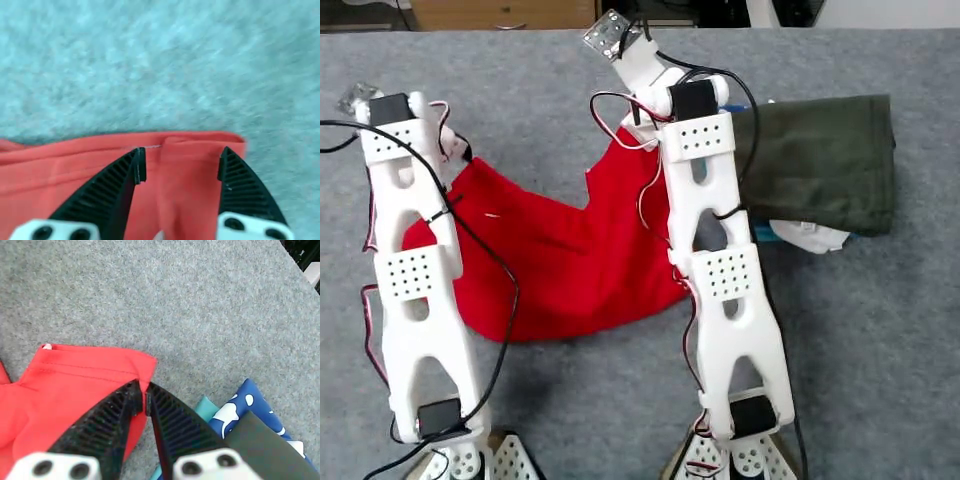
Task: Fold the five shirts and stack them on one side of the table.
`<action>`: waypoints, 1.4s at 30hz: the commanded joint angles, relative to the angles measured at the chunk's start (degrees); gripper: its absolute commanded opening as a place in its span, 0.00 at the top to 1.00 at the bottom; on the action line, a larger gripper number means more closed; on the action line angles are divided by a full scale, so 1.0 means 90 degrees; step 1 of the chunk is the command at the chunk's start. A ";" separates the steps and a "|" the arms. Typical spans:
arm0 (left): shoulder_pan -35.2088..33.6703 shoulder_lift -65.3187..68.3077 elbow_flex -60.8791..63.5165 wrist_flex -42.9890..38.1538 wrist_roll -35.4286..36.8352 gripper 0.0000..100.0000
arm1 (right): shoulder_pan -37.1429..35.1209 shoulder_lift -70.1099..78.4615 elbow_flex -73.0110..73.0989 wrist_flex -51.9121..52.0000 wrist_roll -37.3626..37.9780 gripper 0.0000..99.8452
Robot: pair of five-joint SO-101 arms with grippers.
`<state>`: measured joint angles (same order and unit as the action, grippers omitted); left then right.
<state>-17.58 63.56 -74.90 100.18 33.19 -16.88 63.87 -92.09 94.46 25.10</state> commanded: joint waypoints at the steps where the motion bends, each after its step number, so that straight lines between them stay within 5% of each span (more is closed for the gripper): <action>1: -0.0088 -0.0835 0.1436 0.0068 0.0254 0.76 | -0.0015 -0.0083 -0.0151 -0.0107 0.0020 1.00; 6: -0.0244 -0.1031 0.1895 -0.0195 0.0811 0.76 | -0.0005 -0.0083 -0.0151 -0.0107 0.0020 1.00; 33: 0.0322 -0.0523 0.1670 -0.1651 0.0811 0.76 | -0.0005 -0.0083 -0.0112 -0.0107 0.0020 1.00; 42: 0.0352 -0.0347 0.1123 -0.1700 0.0781 0.90 | -0.0005 -0.0073 -0.0103 -0.0107 0.0020 1.00</action>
<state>-14.77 60.84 -62.15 85.32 40.04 -16.88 63.87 -92.09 94.46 25.10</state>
